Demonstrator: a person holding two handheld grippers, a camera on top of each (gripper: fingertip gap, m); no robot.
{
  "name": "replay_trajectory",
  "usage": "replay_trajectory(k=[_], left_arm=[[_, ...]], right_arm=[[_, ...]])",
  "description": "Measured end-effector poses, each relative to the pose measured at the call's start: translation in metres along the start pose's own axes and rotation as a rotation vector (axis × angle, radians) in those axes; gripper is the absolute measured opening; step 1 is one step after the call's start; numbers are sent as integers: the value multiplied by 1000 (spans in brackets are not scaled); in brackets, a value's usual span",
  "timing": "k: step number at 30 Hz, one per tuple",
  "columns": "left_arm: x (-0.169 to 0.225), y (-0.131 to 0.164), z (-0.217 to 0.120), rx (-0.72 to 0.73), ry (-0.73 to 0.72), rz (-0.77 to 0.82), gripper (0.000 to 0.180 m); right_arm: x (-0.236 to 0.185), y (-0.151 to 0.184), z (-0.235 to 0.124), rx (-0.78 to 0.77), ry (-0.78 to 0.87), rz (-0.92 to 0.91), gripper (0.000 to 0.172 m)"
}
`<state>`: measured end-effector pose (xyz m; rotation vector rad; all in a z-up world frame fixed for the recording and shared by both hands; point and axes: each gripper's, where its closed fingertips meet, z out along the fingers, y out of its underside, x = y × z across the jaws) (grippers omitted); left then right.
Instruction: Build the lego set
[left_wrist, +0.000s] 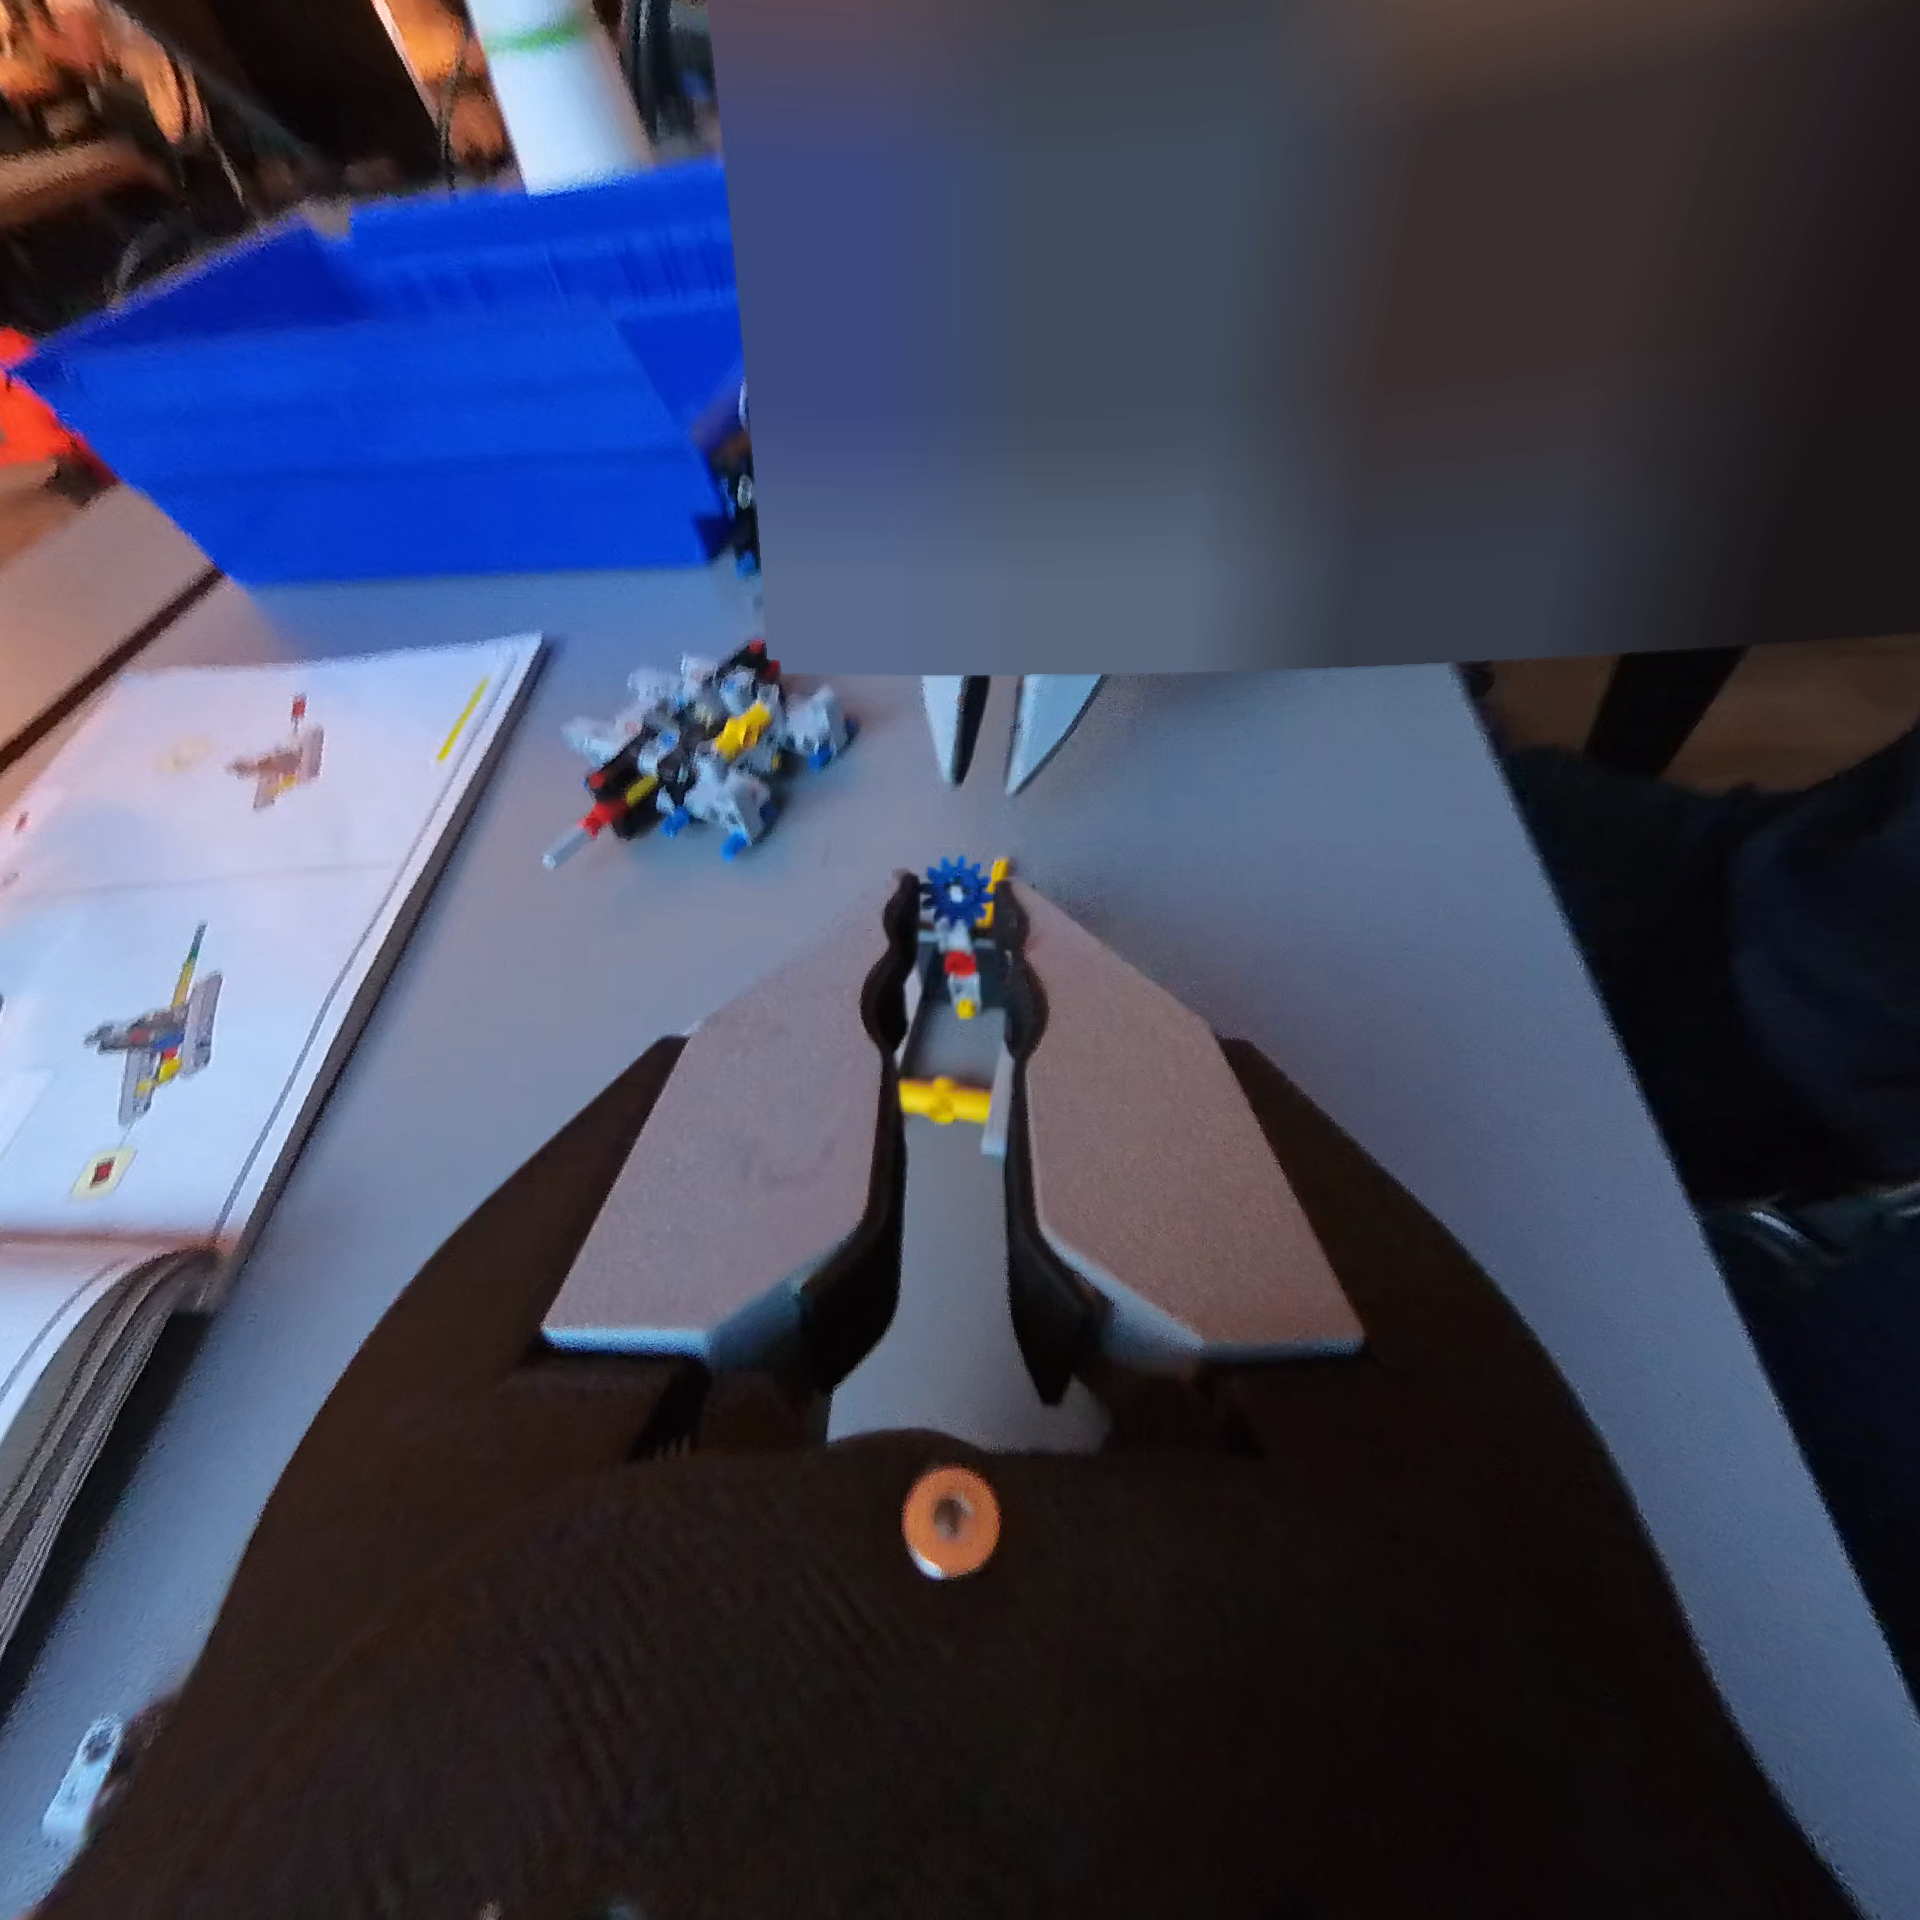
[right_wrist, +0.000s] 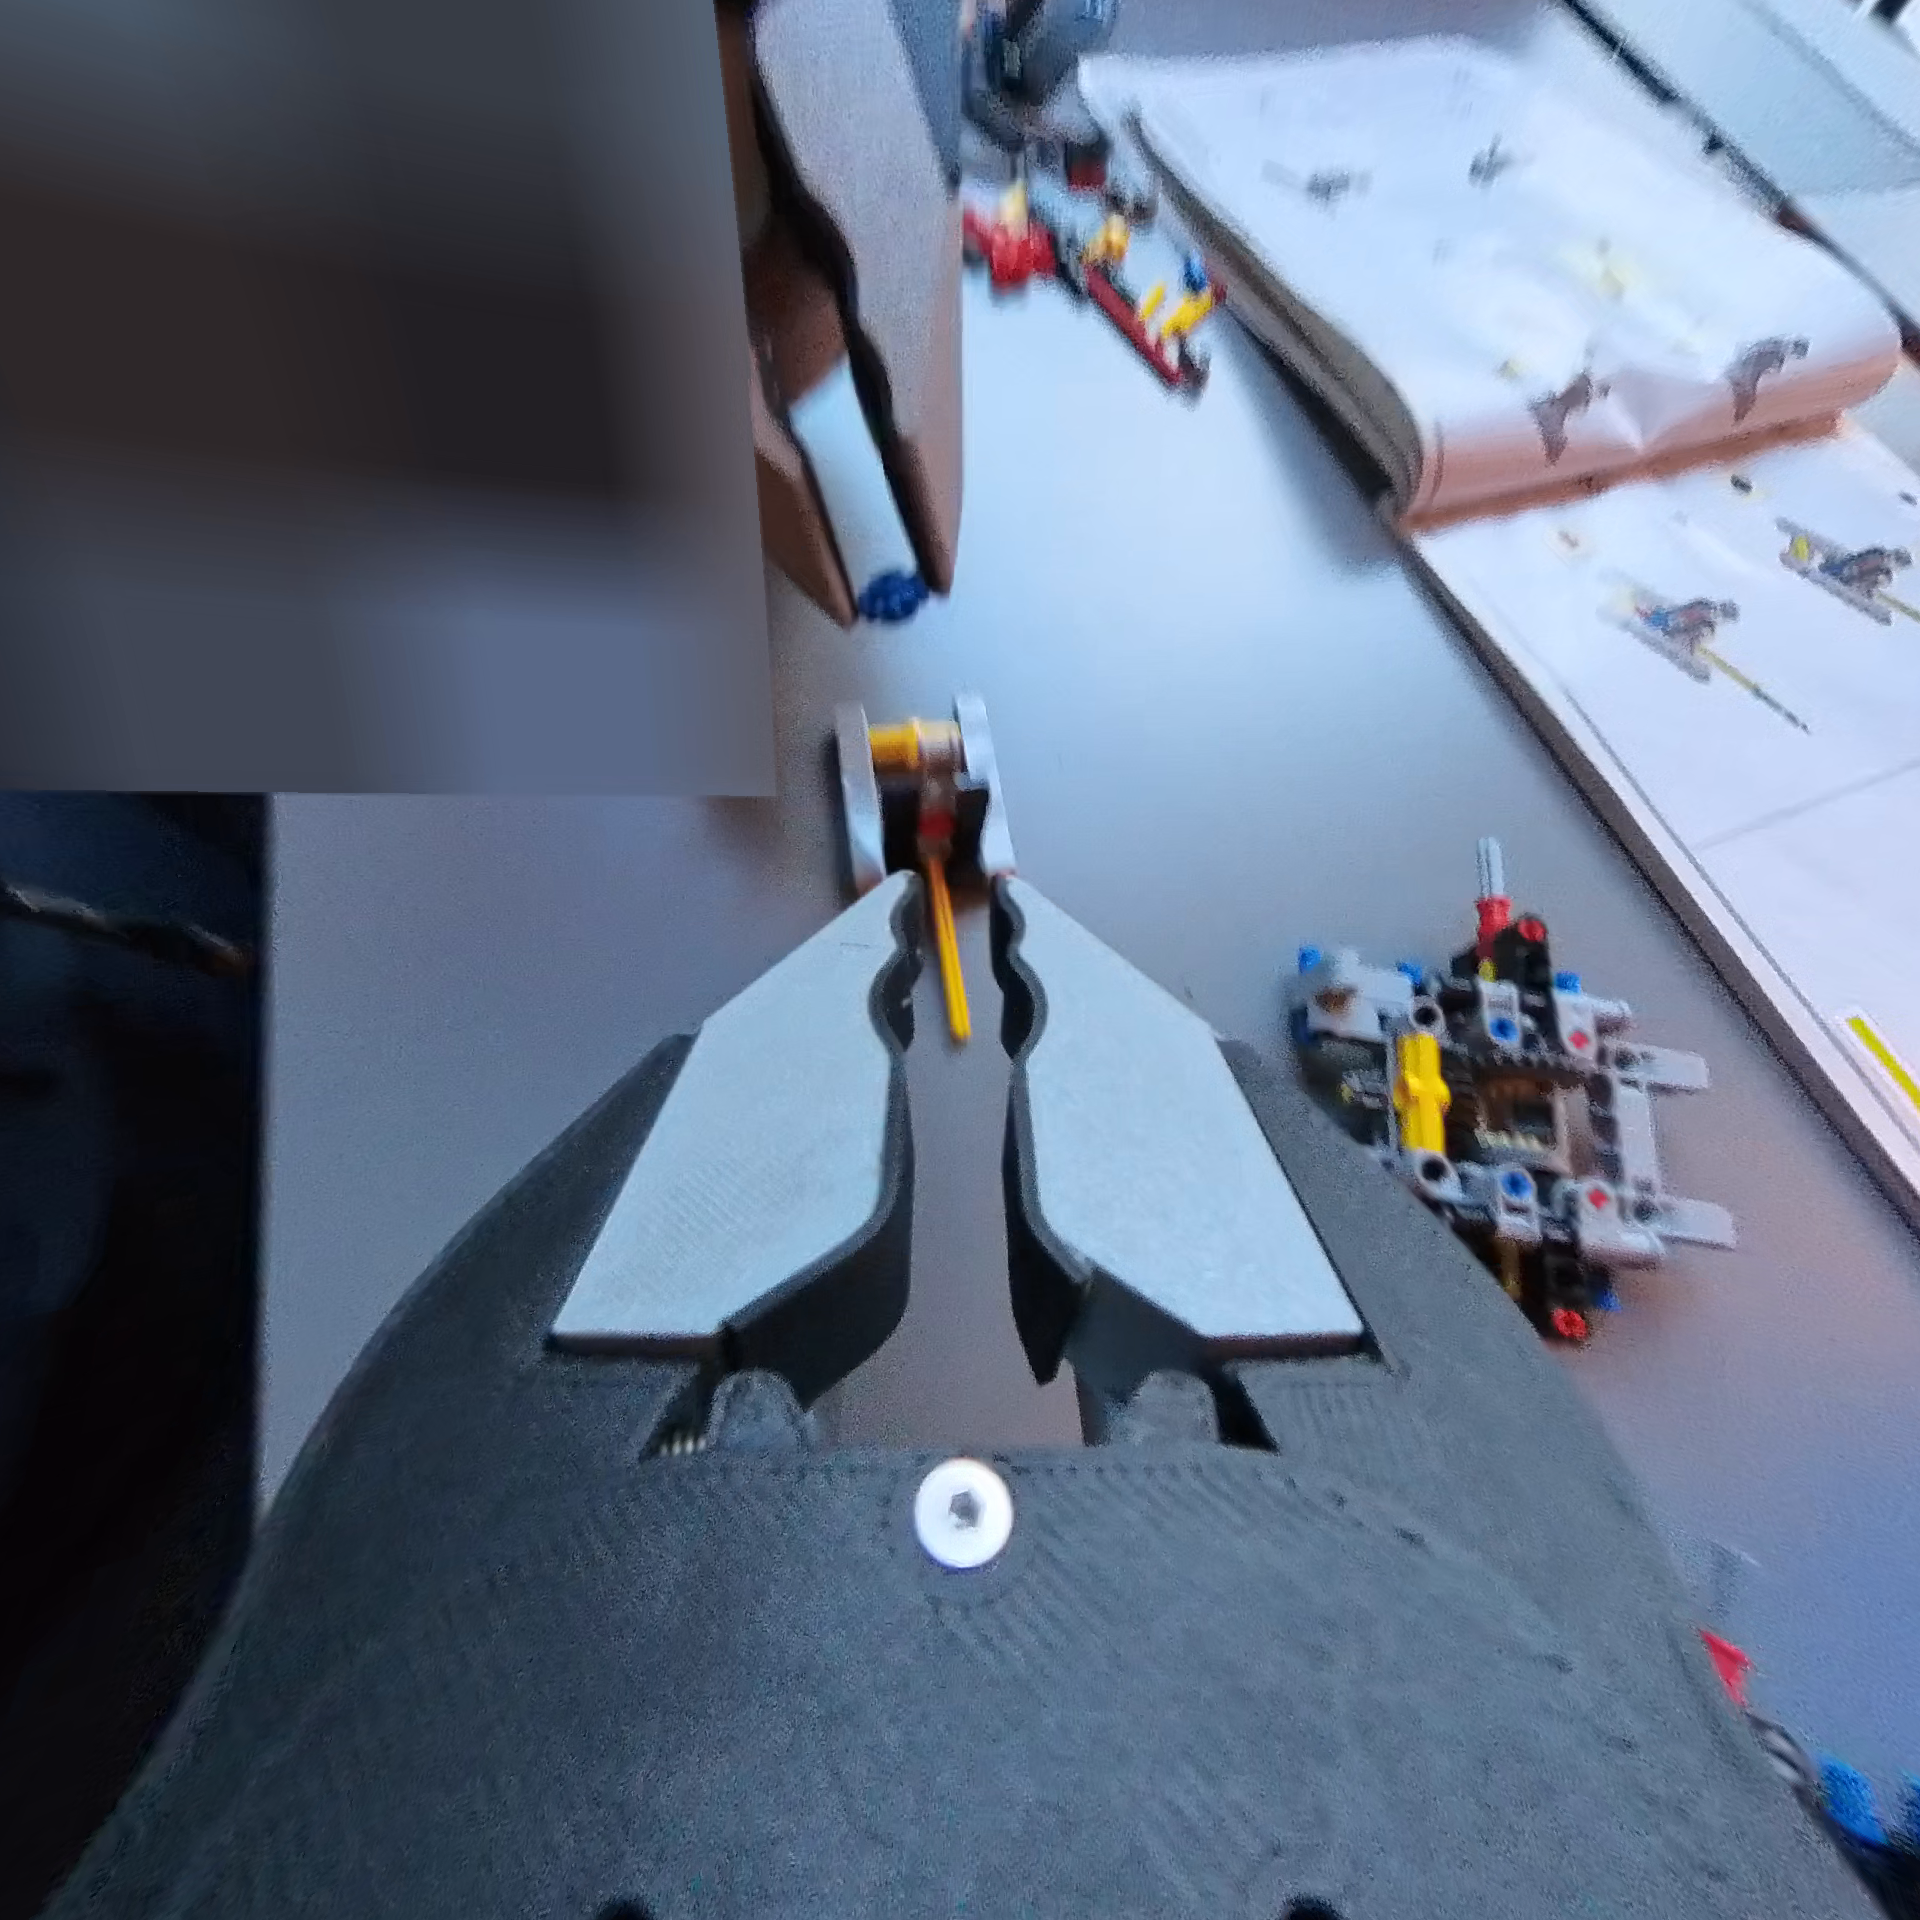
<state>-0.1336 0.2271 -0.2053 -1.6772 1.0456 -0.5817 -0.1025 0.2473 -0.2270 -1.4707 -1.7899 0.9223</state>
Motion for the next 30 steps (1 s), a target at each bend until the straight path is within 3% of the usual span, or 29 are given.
replay_trajectory(k=[4, 8, 14, 20, 22, 24, 30], left_arm=[[6, -13, -6, 105, 22, 60, 10], [7, -11, -7, 98, 9, 90, 11], [-2, 22, -2, -79, -5, 74, 11], [-3, 22, -7, -79, 3, 51, 11], [0, 27, -5, -105, 42, 5, 11], [-1, 29, -4, -113, 42, -10, 11], [0, 23, -3, -84, 49, -32, 11]], right_arm=[[-13, -33, 6, 114, -96, 133, 10], [-22, -46, 12, 169, -193, 224, 13], [9, -2, 7, -9, -11, 136, 23], [6, 40, 23, -234, -18, 27, 28], [0, 37, 32, -229, -35, -19, 21], [-2, 34, 37, -223, -40, -44, 1], [-2, 27, 42, -151, -14, -59, 0]])
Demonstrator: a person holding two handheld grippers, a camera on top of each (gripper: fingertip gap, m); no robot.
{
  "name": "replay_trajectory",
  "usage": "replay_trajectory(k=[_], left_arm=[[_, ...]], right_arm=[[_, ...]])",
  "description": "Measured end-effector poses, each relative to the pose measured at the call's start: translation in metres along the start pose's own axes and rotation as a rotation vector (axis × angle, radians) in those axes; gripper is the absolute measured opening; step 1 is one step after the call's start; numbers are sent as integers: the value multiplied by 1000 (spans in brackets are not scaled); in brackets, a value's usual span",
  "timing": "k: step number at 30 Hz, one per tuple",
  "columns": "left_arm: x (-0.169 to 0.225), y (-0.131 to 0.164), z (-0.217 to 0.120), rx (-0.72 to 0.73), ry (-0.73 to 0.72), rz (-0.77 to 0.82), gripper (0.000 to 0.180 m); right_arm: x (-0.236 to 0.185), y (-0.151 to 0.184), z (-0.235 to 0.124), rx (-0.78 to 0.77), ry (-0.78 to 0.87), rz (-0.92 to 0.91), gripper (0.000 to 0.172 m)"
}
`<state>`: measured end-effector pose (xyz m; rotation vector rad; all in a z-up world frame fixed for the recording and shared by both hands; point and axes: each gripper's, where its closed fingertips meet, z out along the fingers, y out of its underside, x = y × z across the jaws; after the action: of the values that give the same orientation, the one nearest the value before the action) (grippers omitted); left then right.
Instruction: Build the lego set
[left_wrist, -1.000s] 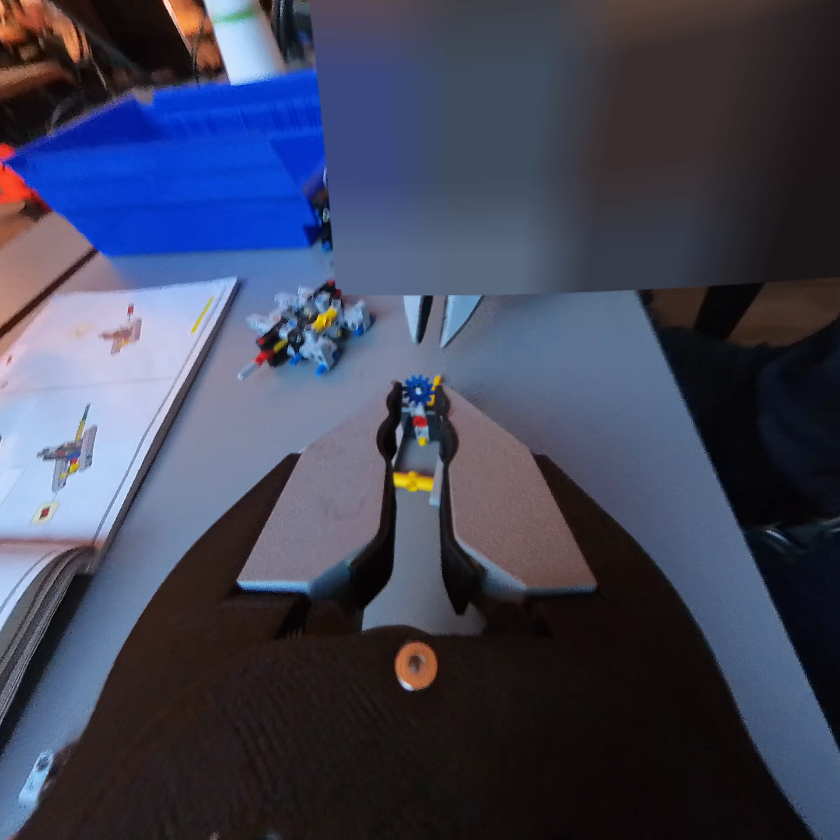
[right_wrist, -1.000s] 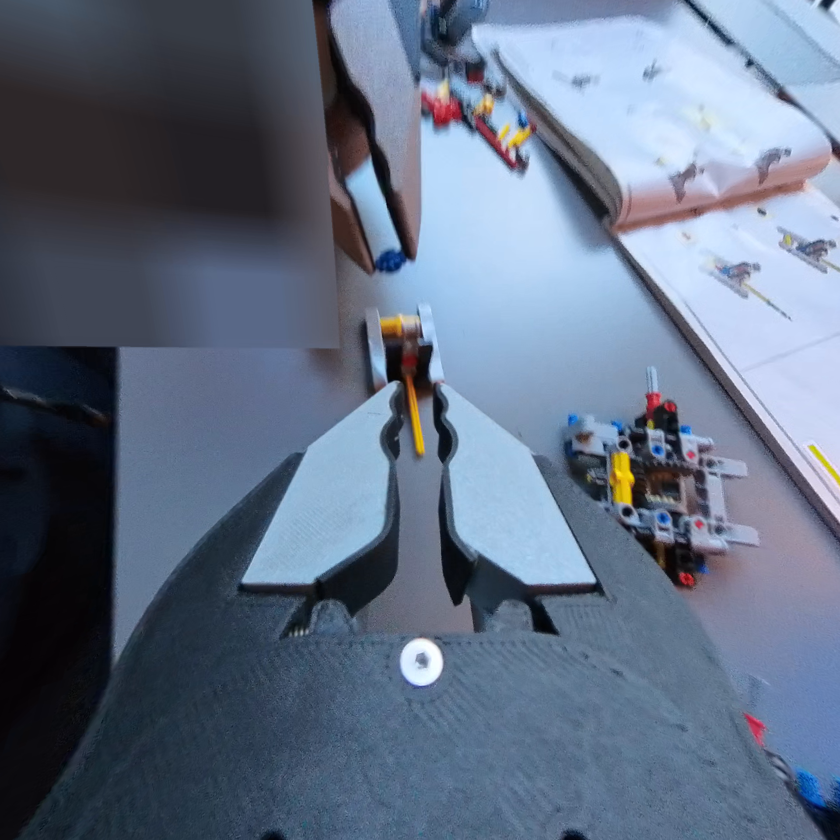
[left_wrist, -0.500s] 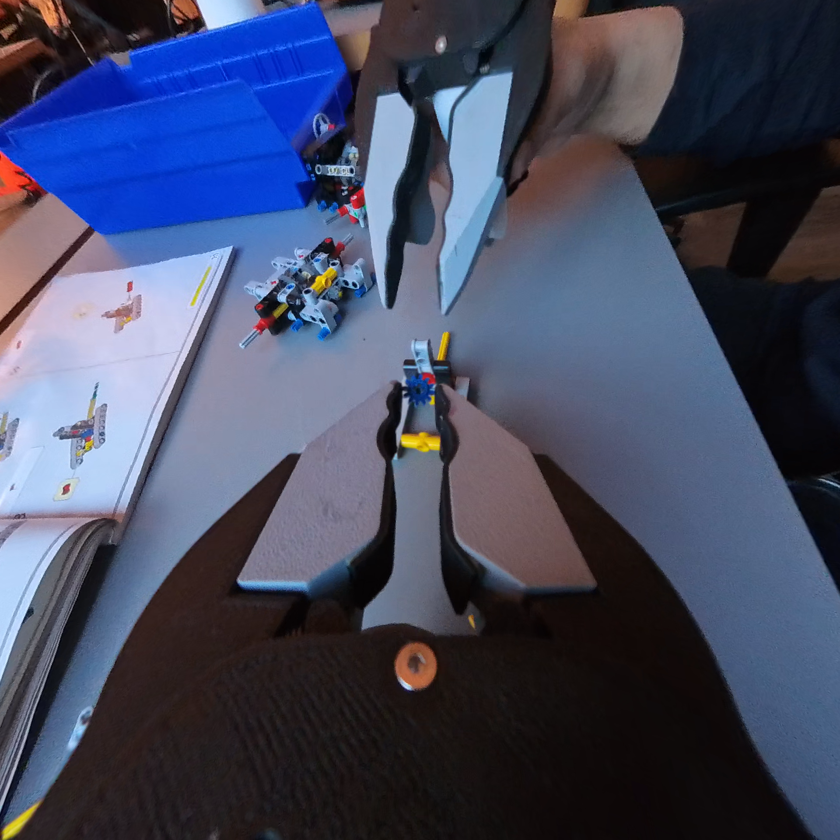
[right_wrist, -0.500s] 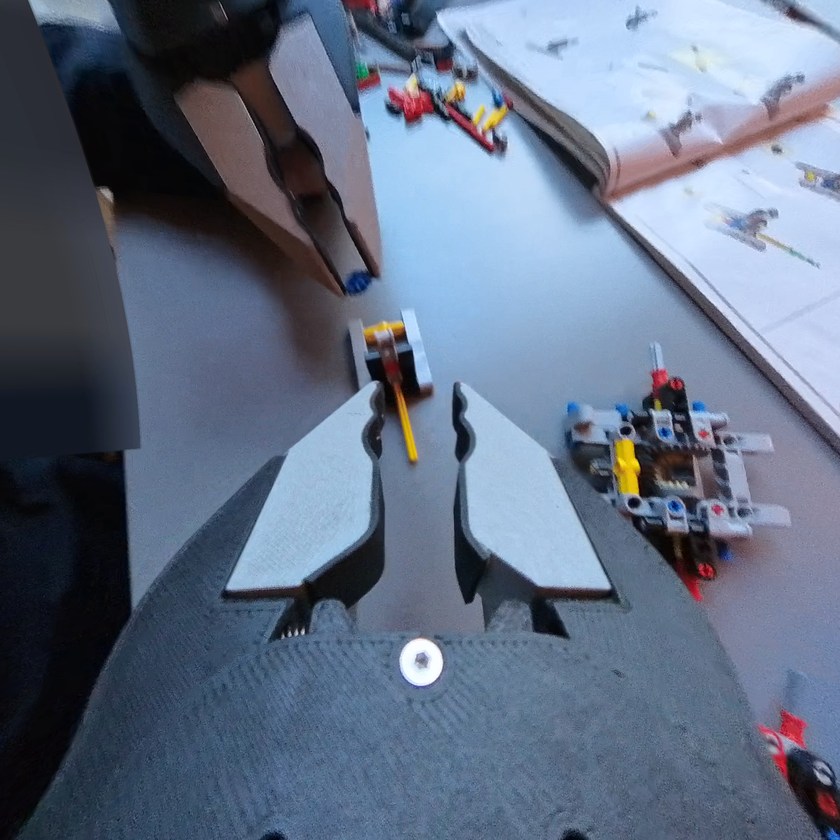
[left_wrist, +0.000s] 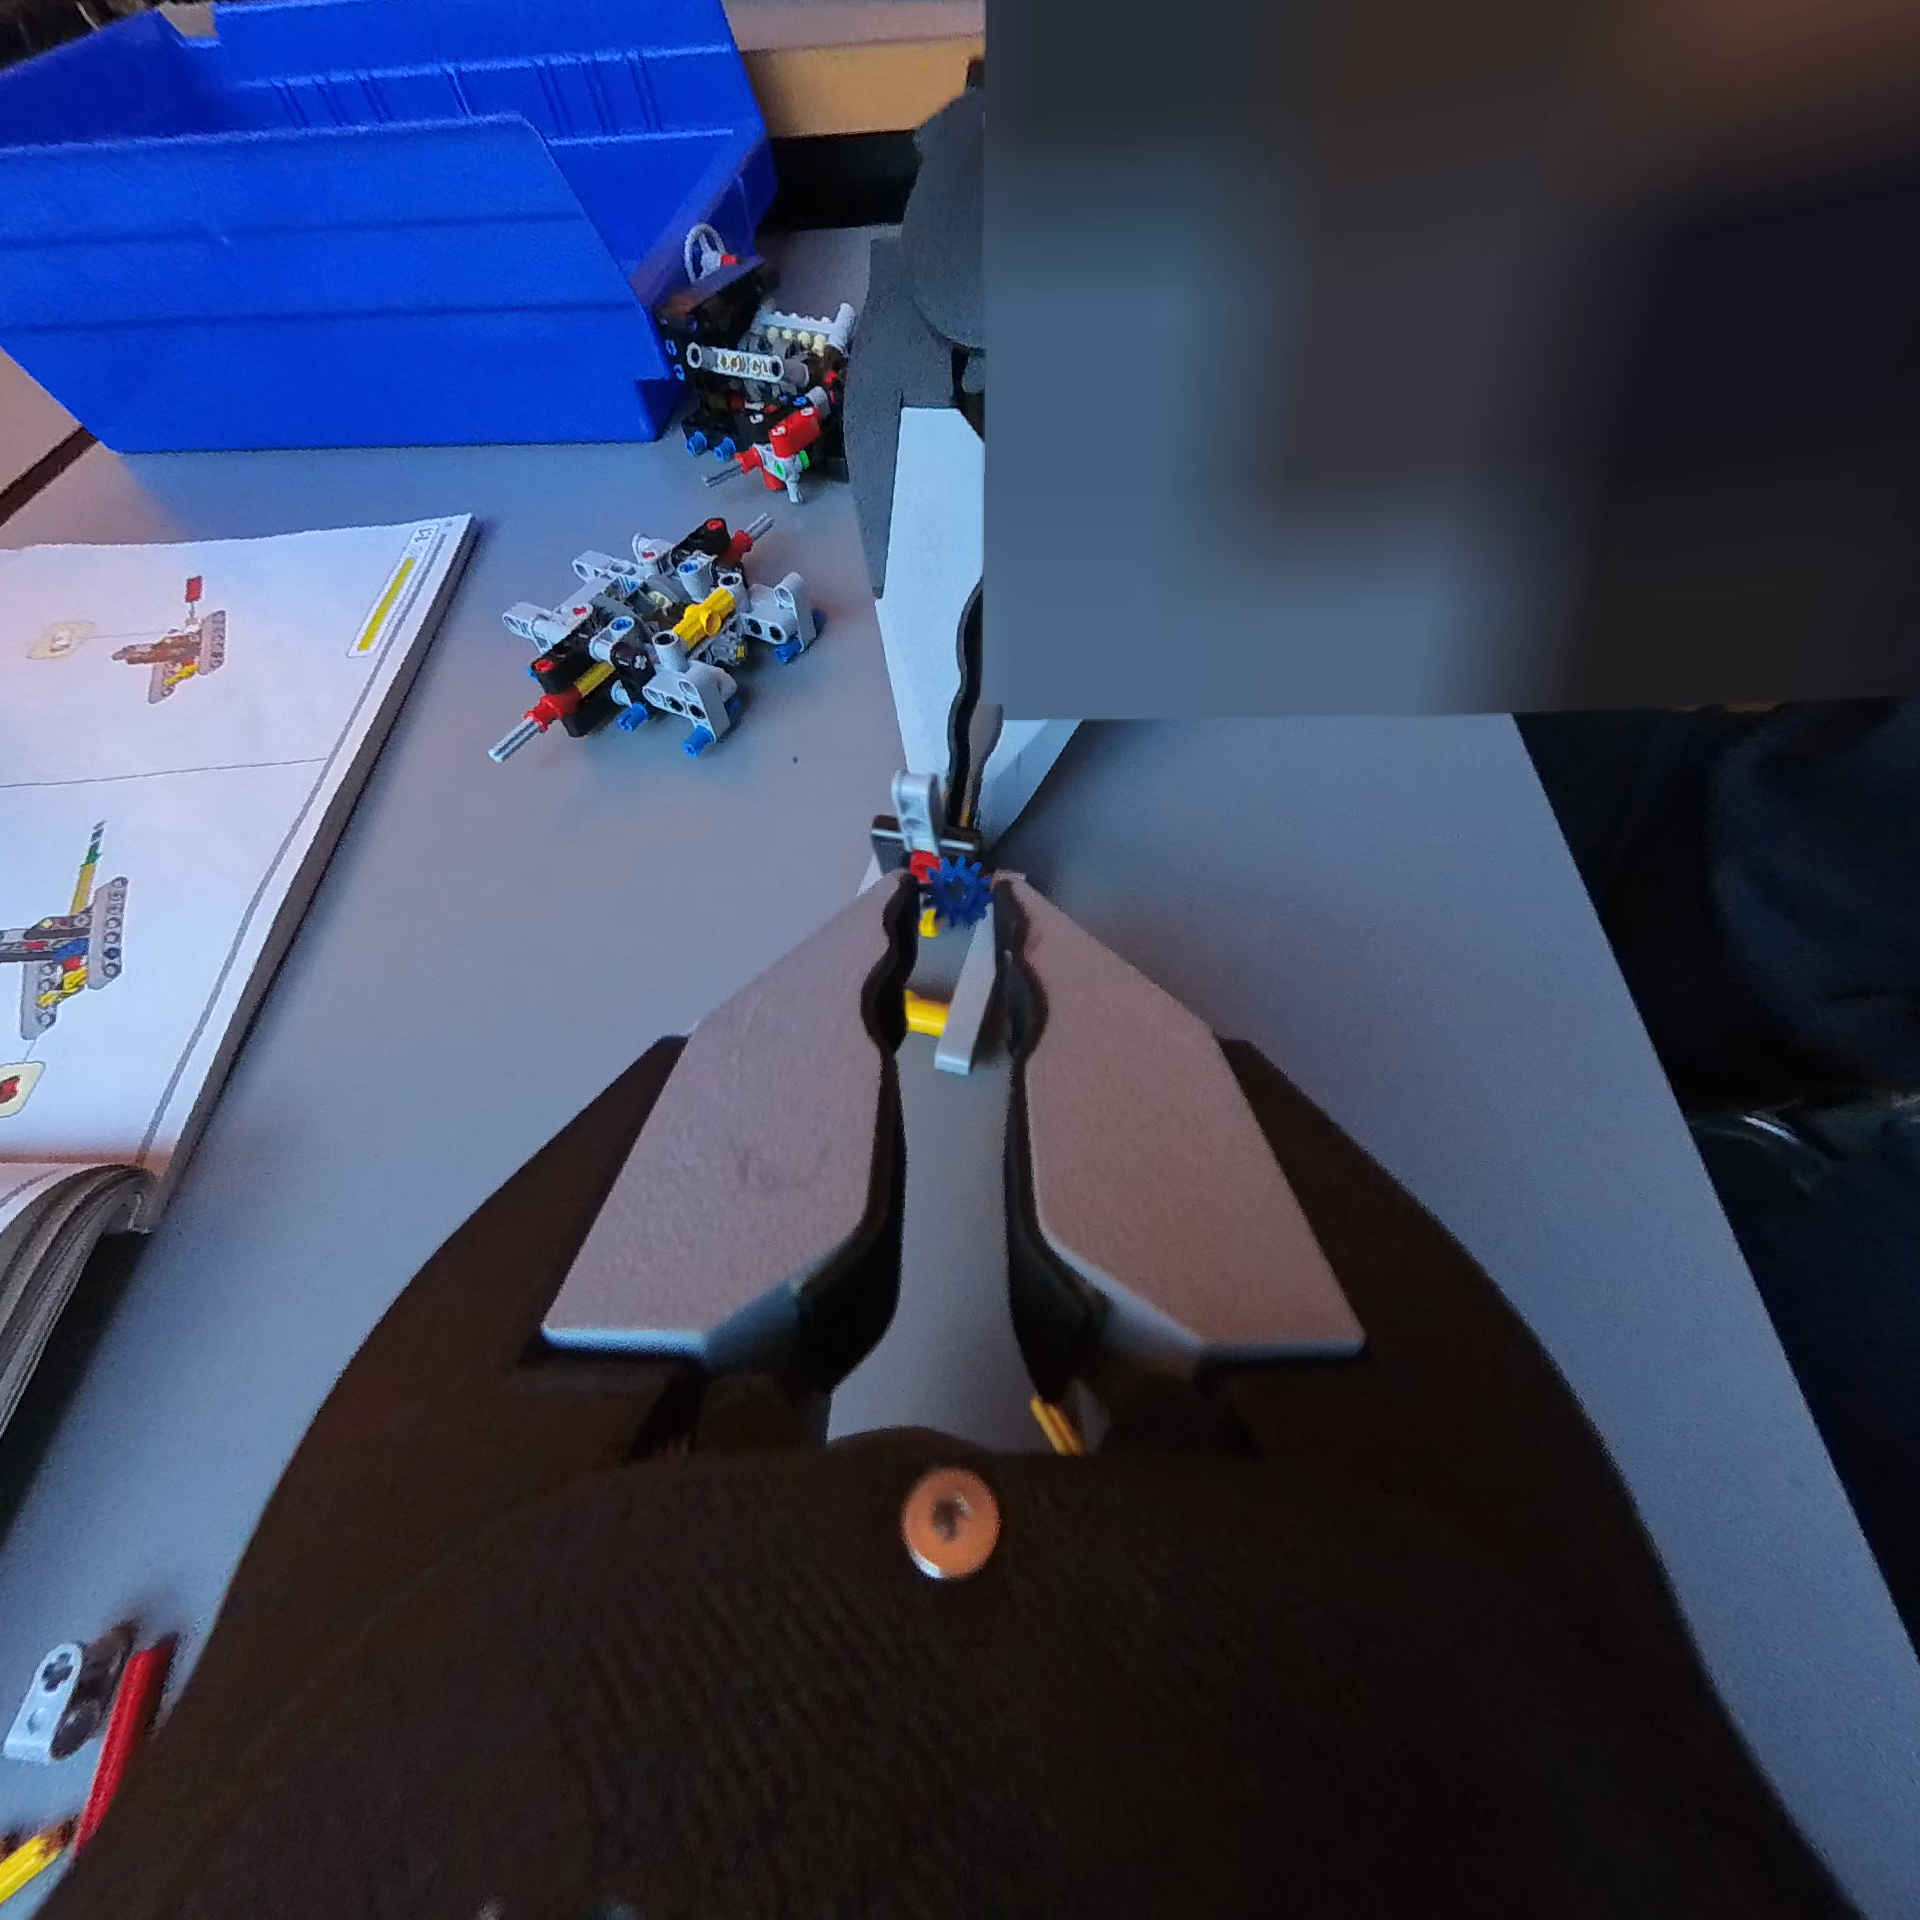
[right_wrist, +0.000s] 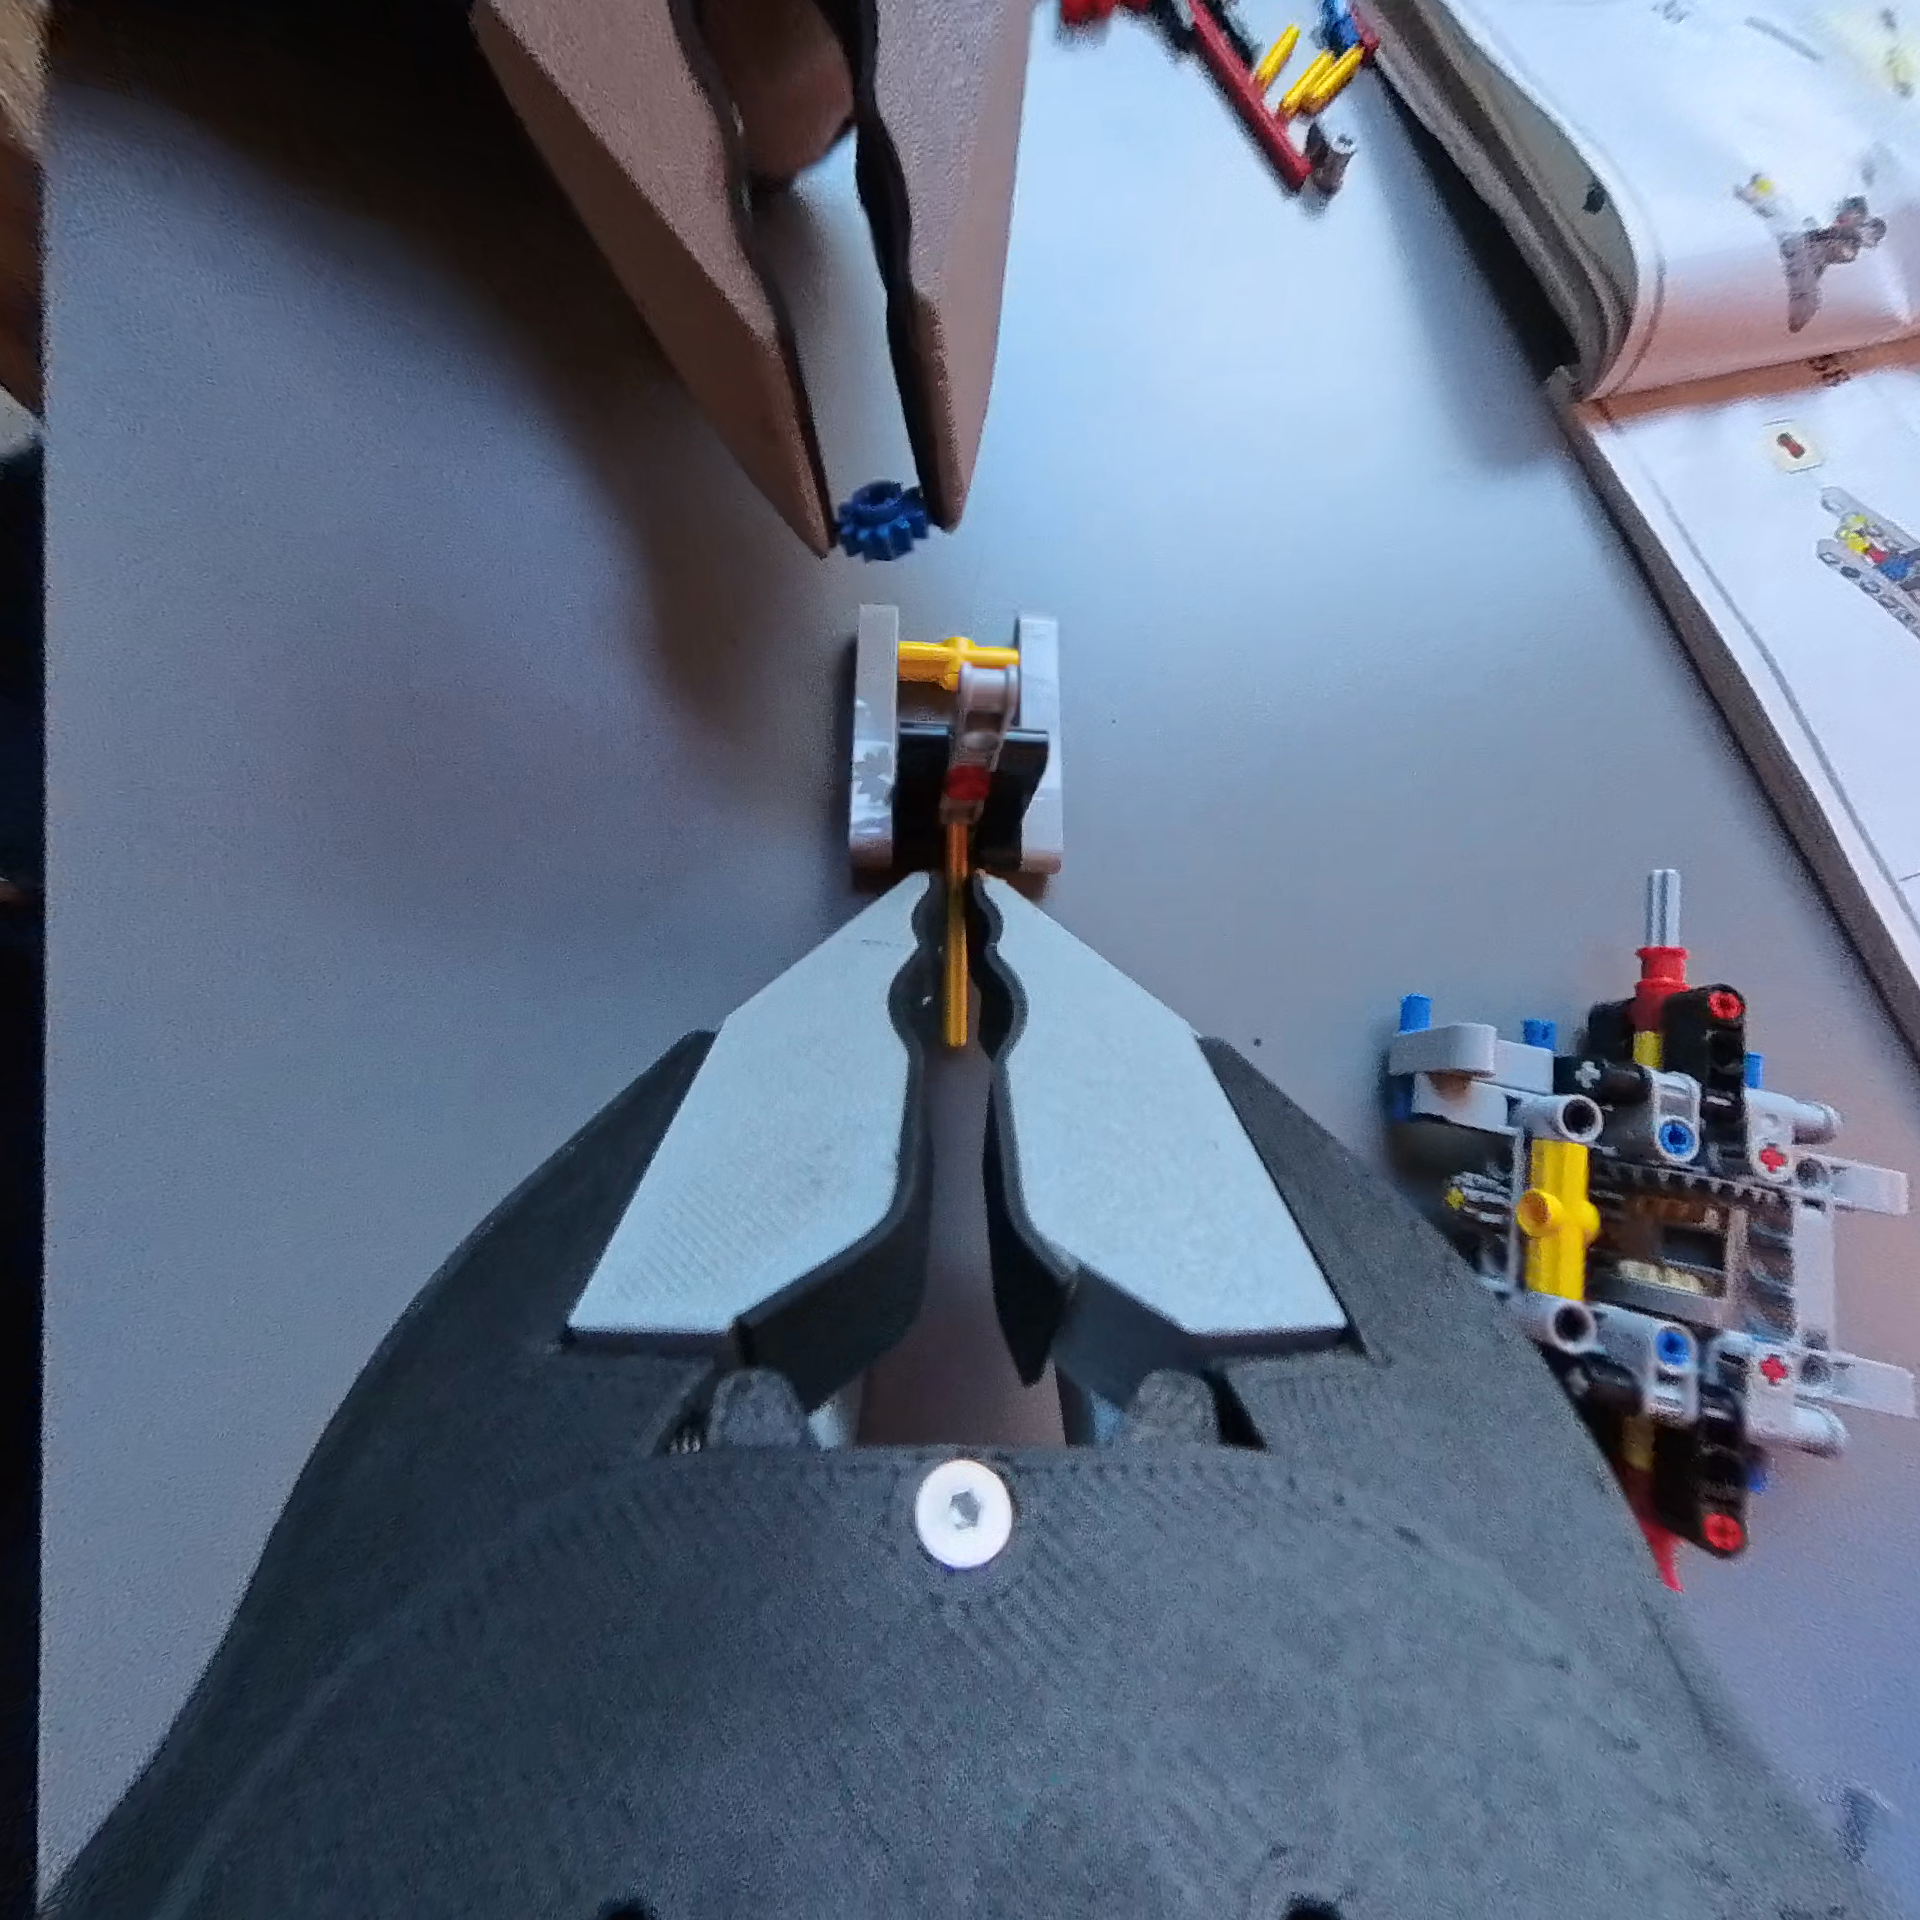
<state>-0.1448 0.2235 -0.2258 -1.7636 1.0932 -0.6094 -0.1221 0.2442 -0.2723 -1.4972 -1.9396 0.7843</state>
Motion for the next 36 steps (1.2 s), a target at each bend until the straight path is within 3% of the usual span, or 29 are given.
replay_trajectory(k=[5, 15, 25, 31, 36], left_arm=[[-6, -5, 0, 33, 14, -92, 11], [-8, -35, -11, 267, 127, -293, 10], [-7, -49, -15, 388, 174, -413, 11], [-22, -65, -30, 597, 271, -661, 11], [-29, -68, -32, 675, 351, -813, 11]], right_arm=[[5, -24, -20, 174, -8, 38, 0], [-2, -57, -41, 362, 48, -31, 0], [1, -66, -48, 428, 93, -9, 0], [8, -79, -60, 489, 203, -26, 0], [12, -87, -64, 482, 358, -97, 0]])
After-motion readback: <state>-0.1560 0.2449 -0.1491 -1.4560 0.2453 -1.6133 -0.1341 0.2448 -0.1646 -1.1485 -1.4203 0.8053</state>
